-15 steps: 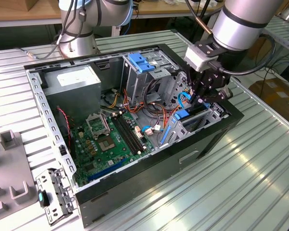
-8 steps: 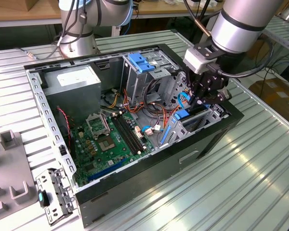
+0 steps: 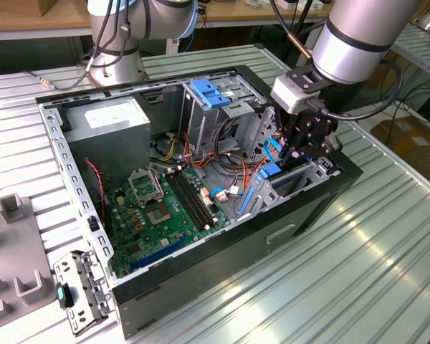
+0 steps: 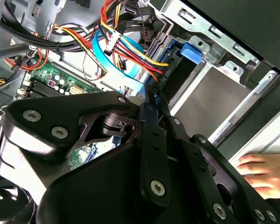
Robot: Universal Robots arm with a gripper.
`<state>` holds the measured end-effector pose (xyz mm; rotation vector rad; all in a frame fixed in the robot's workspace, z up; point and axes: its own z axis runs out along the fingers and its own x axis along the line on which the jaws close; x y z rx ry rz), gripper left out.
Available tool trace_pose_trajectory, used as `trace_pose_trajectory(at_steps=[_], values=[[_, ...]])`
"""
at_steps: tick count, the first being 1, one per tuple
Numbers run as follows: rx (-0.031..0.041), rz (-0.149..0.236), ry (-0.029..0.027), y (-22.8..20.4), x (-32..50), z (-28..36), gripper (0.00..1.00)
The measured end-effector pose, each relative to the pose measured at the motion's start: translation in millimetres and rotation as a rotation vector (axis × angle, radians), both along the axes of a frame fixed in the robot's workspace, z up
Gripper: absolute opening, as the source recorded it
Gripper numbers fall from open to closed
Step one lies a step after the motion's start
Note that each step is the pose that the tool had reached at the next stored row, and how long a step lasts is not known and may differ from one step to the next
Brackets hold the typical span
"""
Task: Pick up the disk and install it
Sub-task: 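Insert the second disk wire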
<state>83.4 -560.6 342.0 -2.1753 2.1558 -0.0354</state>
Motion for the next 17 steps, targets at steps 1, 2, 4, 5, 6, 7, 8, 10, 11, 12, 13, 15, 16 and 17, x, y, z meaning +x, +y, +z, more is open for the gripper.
trace_pose_trajectory(at_steps=[1, 2, 4, 5, 6, 7, 8, 10, 11, 12, 13, 15, 16, 17], values=[[-0.0001, 0.0, 0.0, 0.0, 0.0, 0.0, 0.16], [-0.0001, 0.0, 0.0, 0.0, 0.0, 0.0, 0.16], [0.0002, 0.0, 0.0, 0.0, 0.0, -0.2, 0.16], [0.0002, 0.0, 0.0, 0.0, 0.0, -0.2, 0.16], [0.0003, 0.0, 0.0, 0.0, 0.0, -0.2, 0.16], [0.0003, 0.0, 0.0, 0.0, 0.0, -0.2, 0.16], [0.0004, 0.0, 0.0, 0.0, 0.0, -0.3, 0.17], [0.0004, 0.0, 0.0, 0.0, 0.0, -0.3, 0.17], [0.0003, 0.0, 0.0, 0.0, 0.0, -0.3, 0.24], [0.0005, 0.0, 0.0, 0.0, 0.0, 2.1, 0.24], [0.0003, 0.0, 0.0, 0.1, 0.0, 5.1, 0.24], [0.0004, 0.0, -0.0003, 0.3, 0.0, 9.7, 0.24], [0.0004, 0.0, -0.0005, 0.4, 0.1, 12.0, 0.24], [0.0001, 0.0, -0.0006, 0.4, 0.0, 13.9, 0.24]])
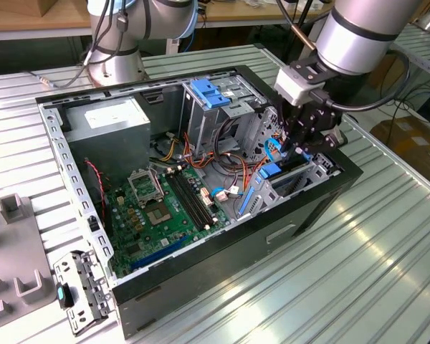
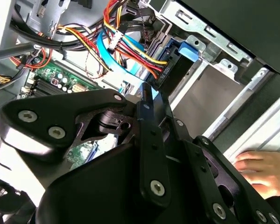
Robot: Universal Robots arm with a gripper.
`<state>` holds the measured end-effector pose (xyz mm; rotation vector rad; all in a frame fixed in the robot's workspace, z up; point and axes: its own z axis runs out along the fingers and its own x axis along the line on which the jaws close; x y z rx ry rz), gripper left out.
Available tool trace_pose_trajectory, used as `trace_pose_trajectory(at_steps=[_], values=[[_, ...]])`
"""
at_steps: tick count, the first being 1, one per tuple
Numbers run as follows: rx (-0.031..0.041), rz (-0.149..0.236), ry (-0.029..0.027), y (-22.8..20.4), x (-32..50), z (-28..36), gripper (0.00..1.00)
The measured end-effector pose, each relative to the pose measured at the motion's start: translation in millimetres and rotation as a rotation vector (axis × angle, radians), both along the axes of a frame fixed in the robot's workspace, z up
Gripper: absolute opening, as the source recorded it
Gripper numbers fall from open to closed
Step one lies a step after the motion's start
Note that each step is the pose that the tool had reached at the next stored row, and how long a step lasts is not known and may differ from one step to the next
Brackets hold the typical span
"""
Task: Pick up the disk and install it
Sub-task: 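Insert the second disk wire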
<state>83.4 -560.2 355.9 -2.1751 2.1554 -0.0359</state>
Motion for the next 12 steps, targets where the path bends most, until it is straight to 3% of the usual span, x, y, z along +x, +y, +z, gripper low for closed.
trace_pose_trajectory(at_steps=[4, 6, 12], values=[[0.0004, 0.0, 0.0, 0.0, 0.0, 0.2, 0.22], [0.0002, 0.0, 0.0, 0.0, 0.0, 0.5, 0.11], [0.0002, 0.0, 0.0, 0.0, 0.0, 1.2, 0.11]])
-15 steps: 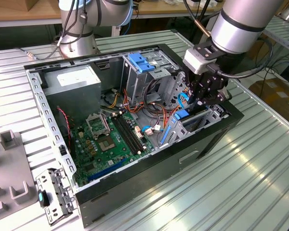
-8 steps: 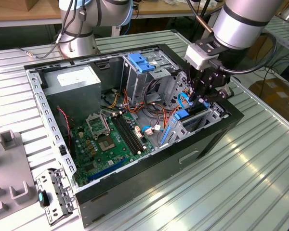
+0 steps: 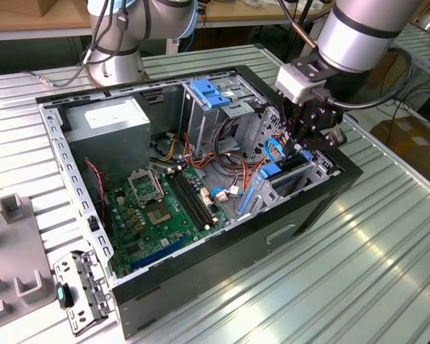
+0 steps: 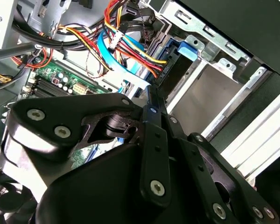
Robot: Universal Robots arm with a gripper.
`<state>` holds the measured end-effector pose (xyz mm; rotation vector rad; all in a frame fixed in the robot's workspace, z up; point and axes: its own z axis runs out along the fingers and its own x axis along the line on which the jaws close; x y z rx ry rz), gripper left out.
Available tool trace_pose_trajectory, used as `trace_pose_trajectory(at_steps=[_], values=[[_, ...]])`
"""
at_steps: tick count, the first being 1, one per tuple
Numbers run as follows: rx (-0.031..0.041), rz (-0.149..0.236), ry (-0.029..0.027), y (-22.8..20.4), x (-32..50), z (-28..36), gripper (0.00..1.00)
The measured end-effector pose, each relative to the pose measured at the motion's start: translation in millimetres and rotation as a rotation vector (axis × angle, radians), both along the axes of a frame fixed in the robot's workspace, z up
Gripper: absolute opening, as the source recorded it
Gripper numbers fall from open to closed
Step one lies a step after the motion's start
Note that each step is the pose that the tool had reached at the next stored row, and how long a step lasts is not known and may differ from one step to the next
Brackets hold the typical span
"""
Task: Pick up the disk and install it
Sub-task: 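Insert the second disk wire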
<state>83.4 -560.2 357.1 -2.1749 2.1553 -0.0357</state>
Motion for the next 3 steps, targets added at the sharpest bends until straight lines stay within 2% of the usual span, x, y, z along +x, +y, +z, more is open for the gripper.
trace_pose_trajectory(at_steps=[3], values=[[0.0, 0.0, 0.0, 0.0, 0.0, 0.6, 0.11]])
